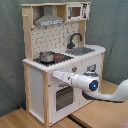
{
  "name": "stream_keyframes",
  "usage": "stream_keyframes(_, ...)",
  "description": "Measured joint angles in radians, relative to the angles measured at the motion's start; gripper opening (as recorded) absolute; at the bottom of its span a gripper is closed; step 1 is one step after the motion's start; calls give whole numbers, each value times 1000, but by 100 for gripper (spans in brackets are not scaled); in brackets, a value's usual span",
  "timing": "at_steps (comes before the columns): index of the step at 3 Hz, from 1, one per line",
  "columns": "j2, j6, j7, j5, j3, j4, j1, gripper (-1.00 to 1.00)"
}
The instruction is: Play with the kitchen
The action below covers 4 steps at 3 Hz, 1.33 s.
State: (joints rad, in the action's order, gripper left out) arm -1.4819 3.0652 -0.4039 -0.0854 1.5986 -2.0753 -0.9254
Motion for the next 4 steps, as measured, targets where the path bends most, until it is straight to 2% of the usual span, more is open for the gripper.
stream_keyframes(4, 0, 0, 433, 0, 1, -2, 2, -100)
